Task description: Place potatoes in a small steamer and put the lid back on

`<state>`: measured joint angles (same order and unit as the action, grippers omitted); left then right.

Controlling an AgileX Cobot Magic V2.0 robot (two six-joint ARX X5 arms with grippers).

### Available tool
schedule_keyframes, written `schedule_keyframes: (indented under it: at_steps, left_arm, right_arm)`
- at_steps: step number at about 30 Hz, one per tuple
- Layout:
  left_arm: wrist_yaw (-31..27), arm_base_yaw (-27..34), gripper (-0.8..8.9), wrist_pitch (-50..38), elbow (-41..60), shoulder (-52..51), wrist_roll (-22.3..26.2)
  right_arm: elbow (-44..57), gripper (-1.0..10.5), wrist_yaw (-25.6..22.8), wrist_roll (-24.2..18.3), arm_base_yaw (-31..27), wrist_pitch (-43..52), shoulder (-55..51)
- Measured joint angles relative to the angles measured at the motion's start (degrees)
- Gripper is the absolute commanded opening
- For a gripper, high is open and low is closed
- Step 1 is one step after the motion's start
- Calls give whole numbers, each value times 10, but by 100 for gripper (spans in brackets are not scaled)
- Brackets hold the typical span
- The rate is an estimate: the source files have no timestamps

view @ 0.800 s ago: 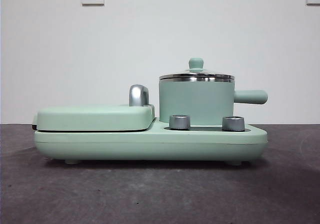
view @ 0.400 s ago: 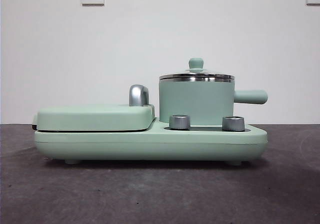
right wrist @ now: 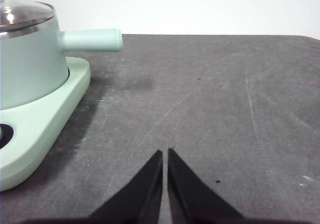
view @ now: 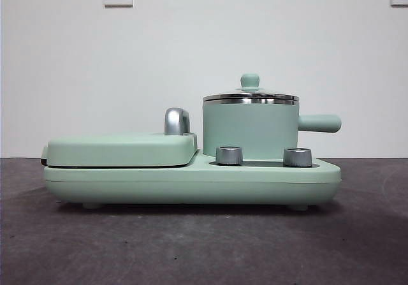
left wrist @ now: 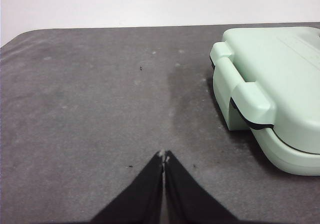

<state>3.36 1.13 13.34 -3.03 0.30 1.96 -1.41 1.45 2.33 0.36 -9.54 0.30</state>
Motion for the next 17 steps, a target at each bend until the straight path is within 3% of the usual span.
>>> schedule_keyframes:
  at_steps: [17]
  left_arm:
    - [0, -7, 5, 0, 0, 0, 0]
  right_arm:
    - [0, 15, 0, 0, 0, 0, 0]
